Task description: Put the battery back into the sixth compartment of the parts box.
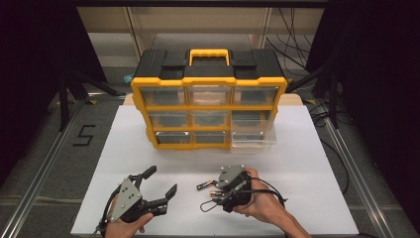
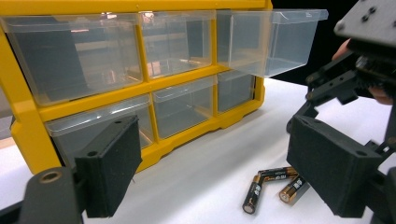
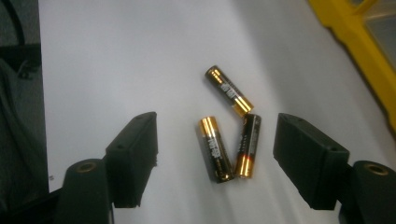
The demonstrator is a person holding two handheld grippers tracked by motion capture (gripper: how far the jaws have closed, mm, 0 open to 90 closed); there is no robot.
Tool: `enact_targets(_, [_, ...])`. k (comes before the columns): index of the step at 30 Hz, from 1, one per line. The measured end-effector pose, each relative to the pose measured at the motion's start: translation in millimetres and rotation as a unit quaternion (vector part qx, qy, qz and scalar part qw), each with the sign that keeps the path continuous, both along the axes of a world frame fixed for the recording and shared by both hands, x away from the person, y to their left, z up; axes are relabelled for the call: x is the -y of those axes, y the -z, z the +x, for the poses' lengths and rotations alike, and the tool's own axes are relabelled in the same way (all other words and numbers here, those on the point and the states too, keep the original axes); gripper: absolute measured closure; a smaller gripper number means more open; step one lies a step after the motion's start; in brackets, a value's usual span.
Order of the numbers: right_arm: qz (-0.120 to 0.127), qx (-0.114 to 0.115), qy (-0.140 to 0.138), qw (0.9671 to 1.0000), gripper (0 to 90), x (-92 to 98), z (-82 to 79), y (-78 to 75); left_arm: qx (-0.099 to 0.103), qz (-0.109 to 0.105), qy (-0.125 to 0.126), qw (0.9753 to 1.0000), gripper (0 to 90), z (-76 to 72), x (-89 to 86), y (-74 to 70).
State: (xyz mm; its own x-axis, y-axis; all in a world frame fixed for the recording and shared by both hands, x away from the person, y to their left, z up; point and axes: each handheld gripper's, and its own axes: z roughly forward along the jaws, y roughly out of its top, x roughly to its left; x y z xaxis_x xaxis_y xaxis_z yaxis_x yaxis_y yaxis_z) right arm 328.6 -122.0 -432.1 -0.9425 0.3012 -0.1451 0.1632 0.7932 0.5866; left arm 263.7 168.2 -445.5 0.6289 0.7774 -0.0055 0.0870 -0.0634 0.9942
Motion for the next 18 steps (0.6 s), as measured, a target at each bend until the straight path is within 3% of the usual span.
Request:
enact_targets(8, [-0.046, -0.019, -0.016, 0.9986, 41.0, -8.9, 11.0, 13.0, 0.001, 0.000, 0.000, 1.0000, 17.2, 0.1, 0.0, -0.2])
enact_targets(18, [-0.080, -0.049, -0.024, 0.9953, 52.8, -16.2, 17.0, 21.4, 0.000, 0.000, 0.000, 1.0000, 17.1, 0.0, 0.0, -0.2])
